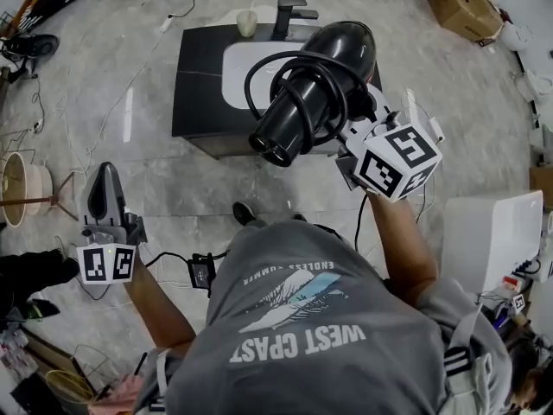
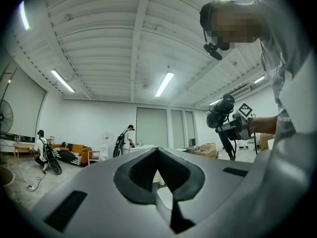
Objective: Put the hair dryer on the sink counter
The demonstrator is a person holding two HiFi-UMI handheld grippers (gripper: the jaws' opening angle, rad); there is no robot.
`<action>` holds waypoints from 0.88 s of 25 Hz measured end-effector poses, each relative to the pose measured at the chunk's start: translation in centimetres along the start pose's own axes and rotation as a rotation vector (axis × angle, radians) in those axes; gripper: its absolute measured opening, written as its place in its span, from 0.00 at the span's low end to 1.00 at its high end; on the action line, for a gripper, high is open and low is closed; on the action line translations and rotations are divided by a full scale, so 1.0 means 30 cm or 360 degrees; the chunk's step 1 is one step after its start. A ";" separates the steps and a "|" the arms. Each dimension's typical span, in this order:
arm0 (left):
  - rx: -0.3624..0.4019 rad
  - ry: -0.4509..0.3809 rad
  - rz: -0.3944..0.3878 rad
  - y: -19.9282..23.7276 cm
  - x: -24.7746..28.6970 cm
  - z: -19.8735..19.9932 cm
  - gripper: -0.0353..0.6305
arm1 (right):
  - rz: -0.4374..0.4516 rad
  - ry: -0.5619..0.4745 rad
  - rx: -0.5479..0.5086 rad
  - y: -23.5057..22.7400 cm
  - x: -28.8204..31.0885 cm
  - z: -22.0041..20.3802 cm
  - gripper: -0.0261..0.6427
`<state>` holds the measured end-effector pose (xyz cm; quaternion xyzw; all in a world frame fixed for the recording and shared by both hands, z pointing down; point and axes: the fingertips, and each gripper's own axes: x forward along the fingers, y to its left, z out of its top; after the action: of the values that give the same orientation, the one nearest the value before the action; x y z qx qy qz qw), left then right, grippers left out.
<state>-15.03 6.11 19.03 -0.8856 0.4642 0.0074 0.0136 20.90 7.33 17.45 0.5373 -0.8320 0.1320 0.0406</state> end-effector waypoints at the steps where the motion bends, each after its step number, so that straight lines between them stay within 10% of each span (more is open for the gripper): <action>1: -0.0007 0.0001 -0.0011 0.021 0.009 -0.006 0.08 | -0.0012 0.0002 0.0002 0.005 0.017 0.004 0.36; 22: -0.0071 -0.0002 -0.0089 0.230 0.094 -0.054 0.08 | -0.0065 0.0015 0.0042 0.030 0.274 0.059 0.36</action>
<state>-19.10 -0.17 20.47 -0.8983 0.4389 0.0178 -0.0057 16.77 -0.05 17.32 0.5541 -0.8188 0.1446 0.0400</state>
